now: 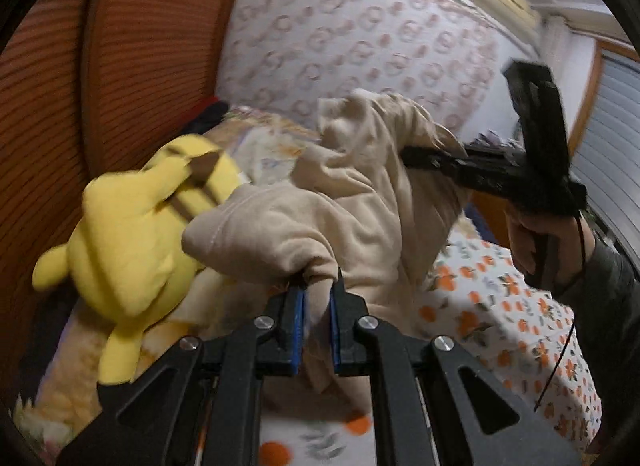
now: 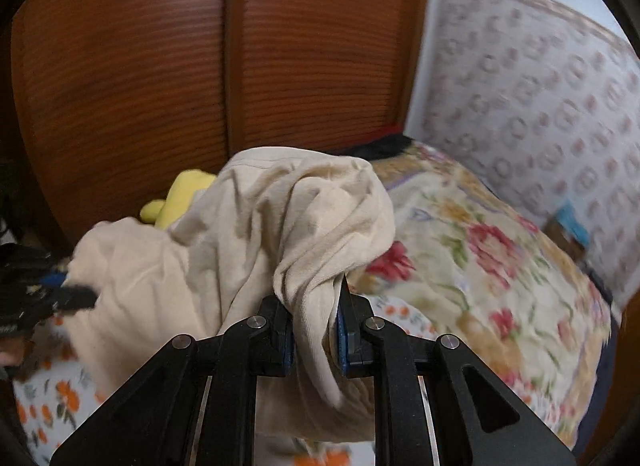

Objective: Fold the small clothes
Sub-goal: 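Carry the folded shirt with both tools onto the bed beside the yellow plush toy, then open both tools and release the shirt beside the plush toy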

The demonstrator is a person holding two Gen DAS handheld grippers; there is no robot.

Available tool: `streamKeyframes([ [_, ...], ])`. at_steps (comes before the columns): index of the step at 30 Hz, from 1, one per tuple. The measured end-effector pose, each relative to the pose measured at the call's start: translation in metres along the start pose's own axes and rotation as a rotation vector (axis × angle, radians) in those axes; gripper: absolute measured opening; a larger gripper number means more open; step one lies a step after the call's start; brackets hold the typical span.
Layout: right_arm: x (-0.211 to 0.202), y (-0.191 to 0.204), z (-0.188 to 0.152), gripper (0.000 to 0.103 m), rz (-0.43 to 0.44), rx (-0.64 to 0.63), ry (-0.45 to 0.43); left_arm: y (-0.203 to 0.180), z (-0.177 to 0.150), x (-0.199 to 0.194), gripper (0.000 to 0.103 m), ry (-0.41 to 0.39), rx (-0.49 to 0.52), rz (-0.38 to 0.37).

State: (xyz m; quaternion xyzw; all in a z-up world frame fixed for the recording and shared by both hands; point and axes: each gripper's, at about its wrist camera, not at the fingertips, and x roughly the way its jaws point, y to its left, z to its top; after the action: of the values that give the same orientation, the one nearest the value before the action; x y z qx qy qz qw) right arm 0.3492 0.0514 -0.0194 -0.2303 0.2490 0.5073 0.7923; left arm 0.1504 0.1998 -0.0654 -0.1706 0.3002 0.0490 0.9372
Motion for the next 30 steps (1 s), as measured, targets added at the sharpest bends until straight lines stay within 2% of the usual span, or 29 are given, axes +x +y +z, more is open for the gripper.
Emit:
streamKeyframes([
  [5, 0.053, 0.017, 0.015, 0.013, 0.028, -0.069, 0.056, 0.018, -0.017, 0.008, 0.007, 0.025, -0.036, 0.059],
  [9, 0.078, 0.022, 0.019, 0.014, 0.036, -0.058, 0.06, 0.025, -0.023, 0.012, 0.008, 0.036, -0.051, 0.083],
  [11, 0.086, 0.019, 0.019, 0.018, 0.015, -0.037, 0.075, 0.025, -0.026, 0.011, 0.008, 0.041, -0.048, 0.092],
  [12, 0.089, 0.016, 0.019, 0.025, 0.007, -0.017, 0.079, 0.026, -0.028, 0.012, 0.008, 0.045, -0.049, 0.098],
  [15, 0.083, 0.002, 0.022, 0.043, -0.072, 0.052, 0.053, 0.026, -0.026, 0.012, 0.008, 0.047, -0.053, 0.113],
  [18, 0.068, -0.02, 0.021, 0.049, -0.069, 0.16, 0.013, 0.025, -0.027, 0.01, 0.008, 0.055, -0.062, 0.114],
  [22, 0.054, -0.033, 0.007, 0.049, -0.035, 0.224, 0.022, 0.025, -0.027, 0.006, 0.011, 0.059, -0.057, 0.114],
  [27, 0.058, -0.03, -0.014, 0.049, -0.012, 0.242, 0.071, 0.022, -0.025, -0.007, 0.014, 0.053, -0.017, 0.135],
  [29, 0.062, -0.032, -0.021, 0.049, -0.023, 0.264, 0.091, 0.02, -0.024, -0.013, 0.014, 0.043, -0.003, 0.154],
  [30, 0.066, -0.035, -0.025, 0.049, -0.058, 0.281, 0.105, 0.019, -0.023, -0.017, 0.014, 0.036, 0.003, 0.159],
])
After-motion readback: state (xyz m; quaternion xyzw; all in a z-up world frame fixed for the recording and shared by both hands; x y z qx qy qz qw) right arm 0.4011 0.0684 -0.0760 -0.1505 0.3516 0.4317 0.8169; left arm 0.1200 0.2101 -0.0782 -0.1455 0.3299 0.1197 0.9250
